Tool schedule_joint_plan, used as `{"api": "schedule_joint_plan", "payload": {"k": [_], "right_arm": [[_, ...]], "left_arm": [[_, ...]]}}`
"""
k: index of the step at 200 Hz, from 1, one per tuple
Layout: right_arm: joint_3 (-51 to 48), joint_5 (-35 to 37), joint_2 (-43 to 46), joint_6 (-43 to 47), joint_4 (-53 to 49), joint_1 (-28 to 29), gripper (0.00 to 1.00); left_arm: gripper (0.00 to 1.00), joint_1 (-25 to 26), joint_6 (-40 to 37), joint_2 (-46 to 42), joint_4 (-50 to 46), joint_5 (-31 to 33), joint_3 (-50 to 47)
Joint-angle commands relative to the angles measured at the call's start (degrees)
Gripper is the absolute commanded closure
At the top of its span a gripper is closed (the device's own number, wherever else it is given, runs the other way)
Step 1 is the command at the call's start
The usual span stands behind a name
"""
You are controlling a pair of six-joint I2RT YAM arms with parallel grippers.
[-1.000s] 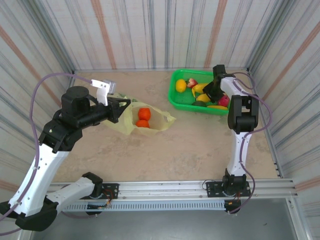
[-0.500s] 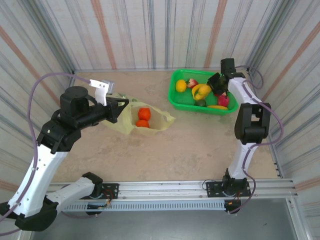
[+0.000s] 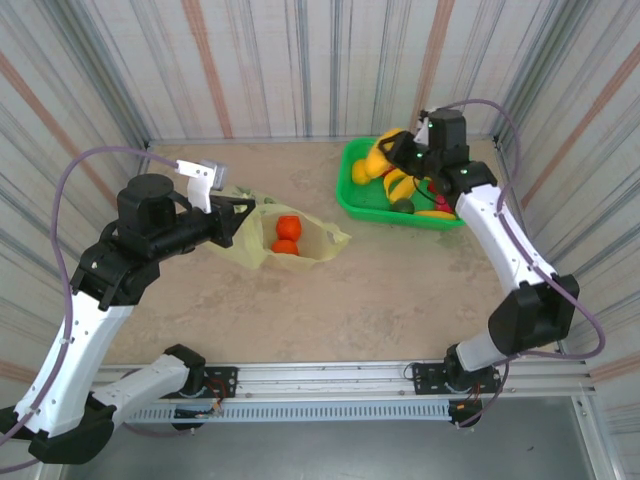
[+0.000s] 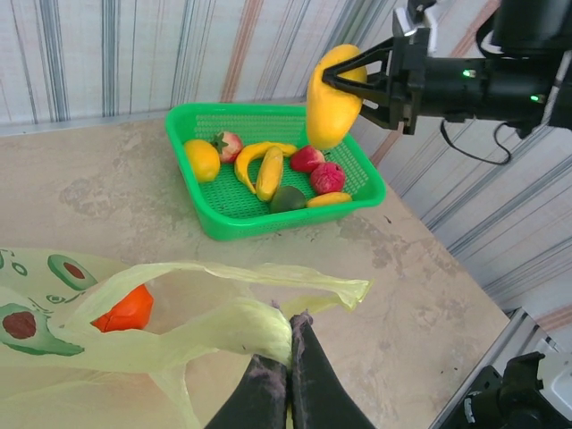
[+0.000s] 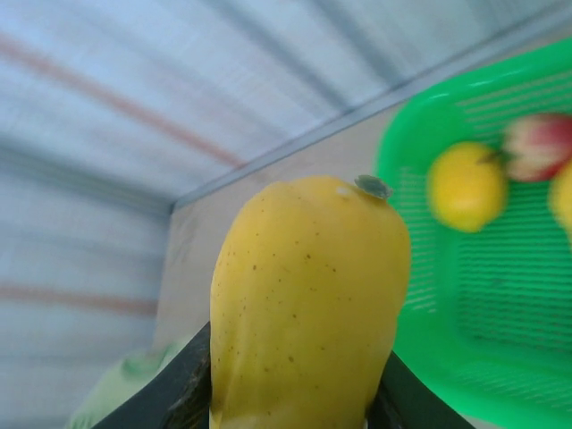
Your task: Place the fake fruits into the plastic bag and tie a complex knot
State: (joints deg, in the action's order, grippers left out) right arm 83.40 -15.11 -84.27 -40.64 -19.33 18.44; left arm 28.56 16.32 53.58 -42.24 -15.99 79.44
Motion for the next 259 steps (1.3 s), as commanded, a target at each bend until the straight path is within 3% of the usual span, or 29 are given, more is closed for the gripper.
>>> {"api": "schedule_joint_plan", "payload": {"k": [1, 58, 143, 210, 259], "right_arm": [[-1.3, 0.3, 4.6, 12.1, 2.7, 8.6, 0.65], [-4.3, 15.1, 4.0, 27.9, 5.0, 29.5, 0.64], [-6.9, 29.0, -8.3, 29.3, 18.9, 40.0, 0.69], [-21.4, 26.0, -7.1, 30.6, 39.5, 42.8, 0.68], [-18.3, 18.7, -14.1, 38.1, 42.9, 41.8, 0.62]], "left_arm": [[1.00, -0.2, -0.7, -1.2, -1.6, 1.0, 0.8], [1.00, -0.2, -0.8, -1.4, -2.0, 1.8, 0.5], [1.00, -0.2, 0.2, -1.5, -1.6, 1.7, 0.4], [1.00, -0.2, 0.6, -0.9, -0.6, 1.4, -0.5], [1.00, -0.2, 0.9, -0.9, -0.2, 0.5, -0.4]]}}
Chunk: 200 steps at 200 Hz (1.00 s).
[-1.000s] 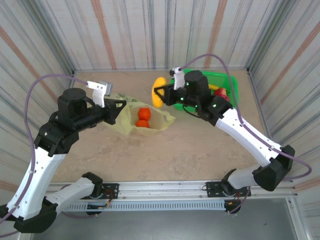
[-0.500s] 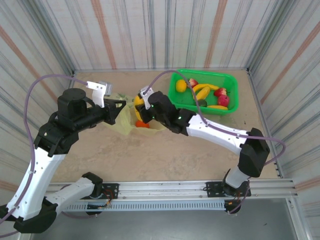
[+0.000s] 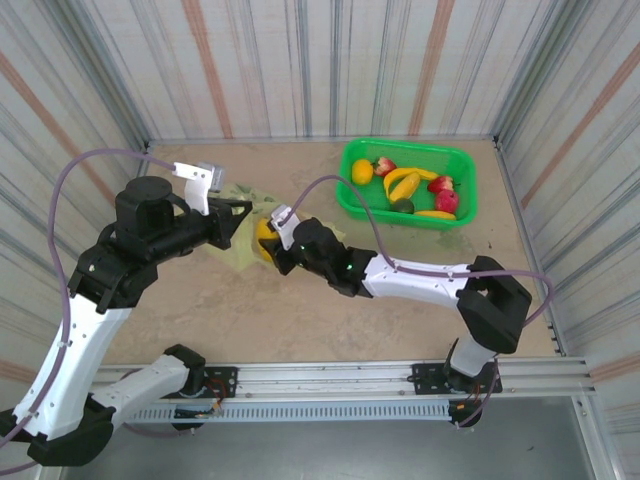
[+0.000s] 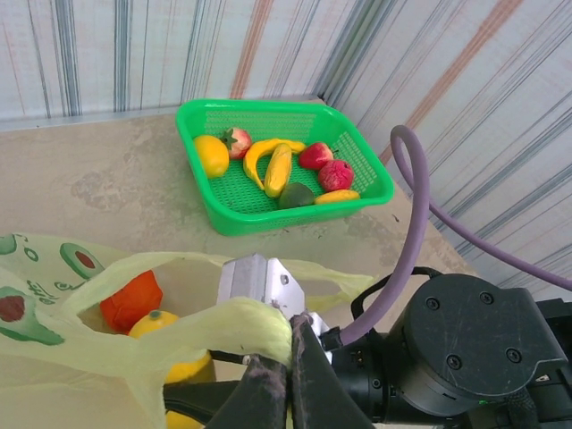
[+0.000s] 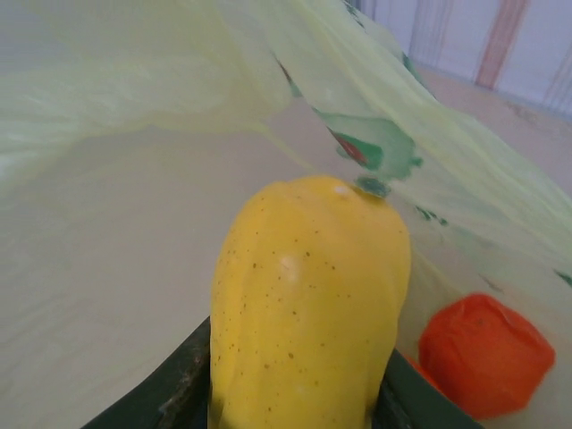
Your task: Place the fake fruits into the plastic bag and tie a complex knot
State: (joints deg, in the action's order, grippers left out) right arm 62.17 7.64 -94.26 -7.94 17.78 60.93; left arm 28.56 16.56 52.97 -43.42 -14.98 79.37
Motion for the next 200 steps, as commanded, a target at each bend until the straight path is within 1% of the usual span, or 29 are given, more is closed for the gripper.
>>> {"api": "schedule_joint_plan", "payload": {"k": [1, 10, 30, 50, 67, 74, 81, 86, 95, 100, 139, 179, 200], "right_arm": [[3.0, -4.2, -4.2, 5.5, 5.9, -0.8, 0.62], [4.2, -5.3, -6.1, 6.9, 6.7, -1.2, 0.61], [8.1, -5.2, -10.1, 8.8, 6.9, -2.2, 0.61], [12.5, -5.4, -13.8, 9.4, 5.0, -3.2, 0.61], [15.6, -4.1, -16.7, 9.7, 2.7, -3.6, 0.60], [16.9, -3.9, -17.8, 9.8, 1.3, -3.8, 0.54], [18.2, -3.6, -18.8, 9.8, -0.6, -3.9, 0.43], [18.8, -3.4, -19.3, 9.8, -1.7, -3.9, 0.36], [19.4, -3.5, -19.4, 9.7, -3.1, -3.9, 0.30], [19.3, -3.6, -19.2, 9.8, -3.3, -3.9, 0.29], [16.7, -4.0, -15.2, 9.9, -3.4, -4.1, 0.29], [13.2, -10.1, -8.9, 10.0, -5.0, -5.0, 0.32], [11.7, -11.3, -6.0, 9.5, -6.1, -5.4, 0.34]], "left_arm": [[1.00, -0.2, 0.7, -0.2, 1.0, -0.6, -0.3], [1.00, -0.2, 0.8, -0.3, 1.0, -0.9, -0.4], [1.00, -0.2, 1.5, -0.7, 1.1, -1.5, -0.5], [1.00, -0.2, 1.9, -1.0, 1.2, -1.9, -0.4], [1.00, -0.2, 1.9, -1.2, 1.2, -2.0, -0.4], [1.00, -0.2, 1.8, -1.1, 1.2, -2.0, -0.5], [1.00, -0.2, 1.7, -1.1, 1.1, -1.8, -0.5], [1.00, -0.2, 1.7, -1.0, 1.1, -1.6, -0.5], [1.00, -0.2, 1.4, -1.0, 1.0, -1.4, -0.5], [1.00, -0.2, 1.4, -1.1, 1.0, -1.3, -0.5], [1.00, -0.3, 0.6, -1.0, 0.8, -0.9, -0.4], [1.00, -0.3, 0.1, -1.0, 0.5, -0.3, -0.1], [1.00, -0.3, -0.1, -1.1, 0.4, -0.1, 0.1]]}}
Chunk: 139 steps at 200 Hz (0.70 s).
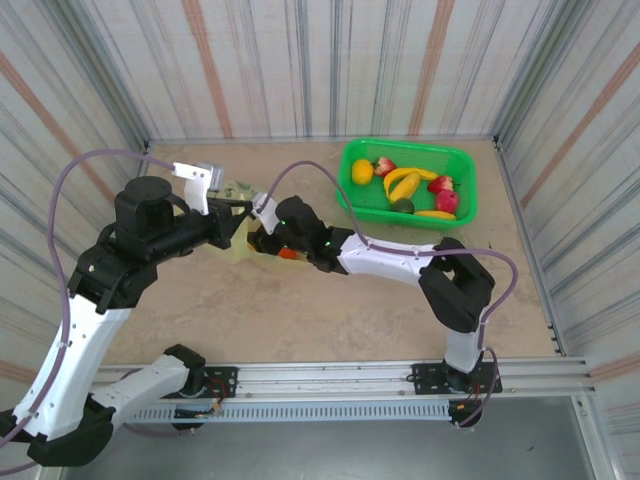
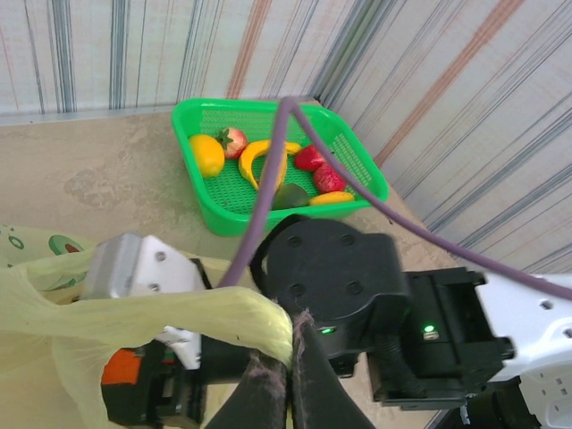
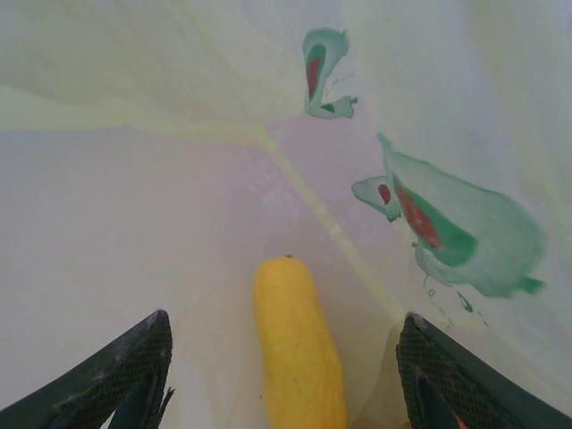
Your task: Place the fake fruits into the plastic bag and tie a complex knot
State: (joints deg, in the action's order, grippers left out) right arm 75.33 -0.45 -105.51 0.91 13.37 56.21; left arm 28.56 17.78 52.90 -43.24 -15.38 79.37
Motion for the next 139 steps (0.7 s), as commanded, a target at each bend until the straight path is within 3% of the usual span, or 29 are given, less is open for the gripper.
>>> {"api": "schedule_joint_plan", "payload": {"k": [1, 30, 64, 81, 122, 139], "right_arm": [[-1.5, -3.3, 5.4, 0.6, -1.9, -0.7, 0.34], [-3.3, -3.7, 8.2, -0.9, -3.7, -1.3, 0.44], [-5.7, -2.7, 9.7, -3.7, -4.1, -2.6, 0.77], [-7.6, -3.4, 11.5, -4.1, -2.9, -2.8, 0.82], [-9.1, -8.8, 18.2, -3.8, -3.4, -3.0, 0.83], [-10.4, -9.7, 21.7, -4.0, -3.5, -3.9, 1.00]], "left_arm": [[1.00, -0.3, -1.3, -1.1, 0.2, 0.3, 0.0], [1.00, -0.3, -1.4, -1.2, 0.1, 0.2, 0.2], [1.00, -0.3, -1.3, -1.5, 0.2, 0.1, 0.3], [1.00, -0.3, -1.3, -1.6, 0.1, 0.1, 0.3], [1.00, -0.3, -1.2, -1.6, 0.1, 0.4, 0.1], [1.00, -0.3, -1.5, -1.6, 0.4, 0.5, -0.4]]}}
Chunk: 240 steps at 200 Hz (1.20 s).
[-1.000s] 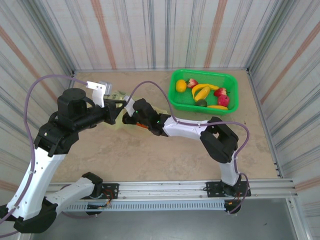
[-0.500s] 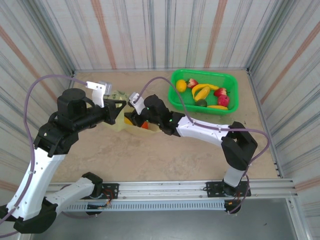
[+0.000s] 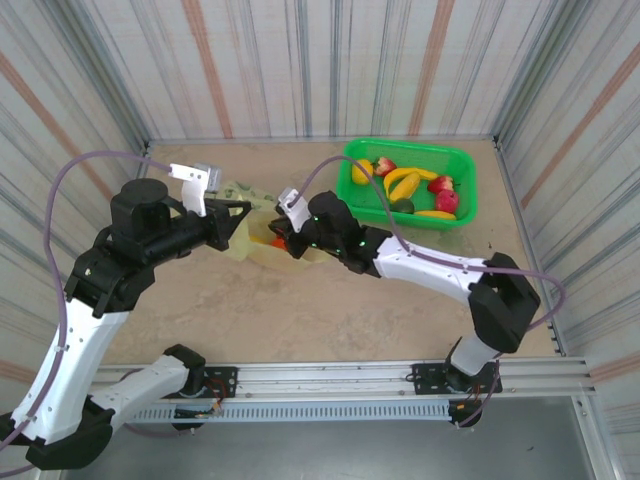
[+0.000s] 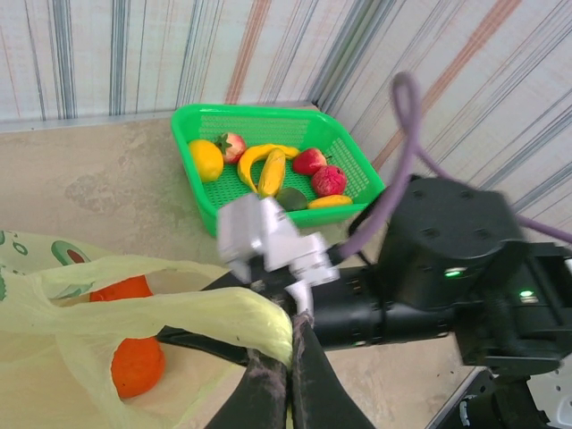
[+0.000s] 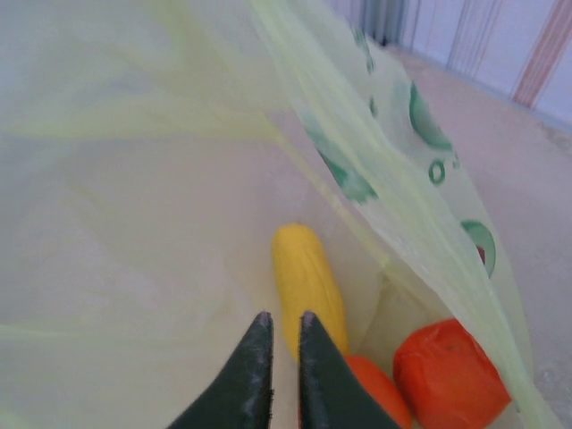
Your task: Place the fake fruits into the plastic bag and tie a complex knot
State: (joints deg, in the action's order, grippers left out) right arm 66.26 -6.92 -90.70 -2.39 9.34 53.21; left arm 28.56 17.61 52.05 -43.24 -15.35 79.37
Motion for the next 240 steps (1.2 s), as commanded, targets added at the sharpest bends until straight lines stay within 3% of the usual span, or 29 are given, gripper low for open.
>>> {"api": "schedule_joint_plan", "payload": {"k": [1, 46, 108, 154, 191, 240], "right_arm": [[-1.3, -3.2, 7.1, -0.8, 0.5, -1.0, 1.00], [-3.7, -6.5, 15.3, -5.4, -1.4, -6.5, 0.97], [-1.6, 1.4, 17.1, -16.8, -15.8, -22.4, 0.82], [7.3, -0.4, 4.1, -34.1, -29.8, -38.3, 0.54], [15.0, 0.0, -9.9, -42.6, -34.3, -44.6, 0.45], [29.4, -3.2, -27.2, -42.9, -38.3, -48.8, 0.30]], "left_arm": [[1.00, -0.3, -1.3, -0.8, 0.4, 0.5, -0.5], [1.00, -0.3, -0.9, -0.5, 1.5, -0.1, -1.4], [1.00, -0.3, -0.8, 0.0, 2.9, -1.1, -1.9], [1.00, -0.2, 0.8, -0.1, 6.9, -2.8, -3.5], [1.00, -0.1, 1.1, 0.1, 8.2, -4.1, -3.6], [1.00, 3.2, 0.9, -1.1, 10.0, -2.6, -5.1]]}}
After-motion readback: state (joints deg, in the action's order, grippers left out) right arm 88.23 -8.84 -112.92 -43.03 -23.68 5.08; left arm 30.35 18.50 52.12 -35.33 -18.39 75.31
